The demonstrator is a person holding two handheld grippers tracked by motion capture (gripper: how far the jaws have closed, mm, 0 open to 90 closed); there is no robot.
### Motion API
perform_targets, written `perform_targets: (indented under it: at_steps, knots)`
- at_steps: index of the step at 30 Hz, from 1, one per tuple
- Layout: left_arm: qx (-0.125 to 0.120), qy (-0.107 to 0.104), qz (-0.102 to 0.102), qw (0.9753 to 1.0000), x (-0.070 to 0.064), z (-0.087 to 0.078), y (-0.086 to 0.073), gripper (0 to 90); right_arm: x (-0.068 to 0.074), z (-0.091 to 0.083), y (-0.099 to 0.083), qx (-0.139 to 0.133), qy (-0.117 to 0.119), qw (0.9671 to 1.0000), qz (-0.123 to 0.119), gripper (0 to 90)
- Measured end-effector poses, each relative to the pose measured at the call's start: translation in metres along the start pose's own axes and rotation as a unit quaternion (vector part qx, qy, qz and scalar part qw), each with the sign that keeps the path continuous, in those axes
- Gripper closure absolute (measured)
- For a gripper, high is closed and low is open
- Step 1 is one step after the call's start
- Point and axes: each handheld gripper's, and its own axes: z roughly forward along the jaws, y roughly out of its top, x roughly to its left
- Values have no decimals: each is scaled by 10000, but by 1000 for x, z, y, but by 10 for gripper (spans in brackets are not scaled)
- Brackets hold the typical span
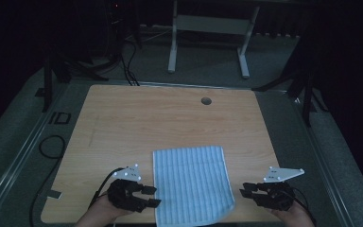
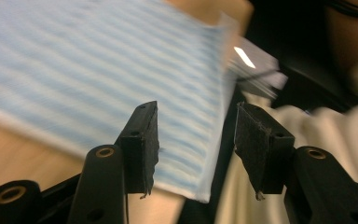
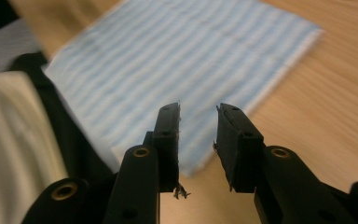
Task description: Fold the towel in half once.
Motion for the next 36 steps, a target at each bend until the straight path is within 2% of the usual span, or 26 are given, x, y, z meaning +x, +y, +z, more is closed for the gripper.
perform_targets:
  at_steps: [3,5,6,7,8,9,12,13,14,15,16,17,18,19,20,21,22,23,26,27,28,29,32,34,35,36]
  knots:
    - [-17,328,-263,9991,21,2,0,493,-9,7,5,45,-144,9998,121,689]
    - [4,511,-374,9980,35,7,2,493,-15,20,15,103,-181,9998,-19,676]
    - [4,511,-374,9980,35,7,2,493,-15,20,15,103,-181,9998,-19,676]
    - [16,670,-349,9971,43,11,5,493,-21,30,23,90,-209,9997,-53,670]
    - [16,670,-349,9971,43,11,5,492,-21,30,23,90,-209,9997,-53,670]
    - [78,907,-280,9955,51,15,10,478,-29,43,33,119,-254,9996,-70,648]
    - [77,1041,-205,9943,58,17,14,468,-36,52,40,153,-277,9995,-70,642]
    - [112,1190,-154,9927,66,18,21,468,-45,61,48,201,-349,9991,-87,632]
    - [112,1190,-154,9927,66,18,21,469,-45,61,48,201,-349,9991,-87,632]
    - [82,1213,-121,9925,72,19,25,468,-53,68,57,207,-371,9990,-102,623]
    - [86,1306,-92,9914,77,19,28,468,-53,68,57,207,-371,9990,-102,623]
    - [87,1418,-53,9898,85,21,34,468,-63,77,66,255,-484,9984,-144,596]
    - [87,1418,-53,9898,85,21,34,468,-63,77,66,255,-484,9984,-144,596]
    - [89,1538,-58,9881,95,23,41,468,-73,86,74,310,-545,9979,-159,594]
    - [89,1538,-58,9881,95,23,41,468,-73,86,74,310,-545,9979,-159,594]
    - [101,1599,-122,9870,105,27,48,468,-84,95,80,344,-531,9980,-67,588]
    - [101,1599,-122,9870,105,27,48,468,-84,95,80,344,-531,9980,-67,588]
    - [167,1638,-171,9862,114,32,53,468,-95,107,86,458,-552,9974,43,584]
    - [235,1629,-224,9861,122,36,57,447,-106,118,89,572,-600,9965,129,573]
    - [292,1582,-304,9865,130,41,59,447,-114,128,90,660,-538,9960,254,569]
    - [292,1582,-304,9865,130,41,59,447,-114,128,90,660,-538,9960,254,569]
    - [387,1592,-385,9857,136,45,61,447,-120,137,91,765,-483,9954,325,573]
    - [423,1608,-426,9852,139,50,61,448,-123,145,91,881,-449,9945,332,598]
    - [460,1542,-442,9860,141,53,61,454,-122,150,91,991,-425,9937,307,641]
    - [543,1516,-399,9861,142,57,61,473,-121,155,90,1138,-460,9922,237,697]
    - [543,1516,-399,9861,142,57,61,495,-121,155,90,1138,-460,9922,237,697]
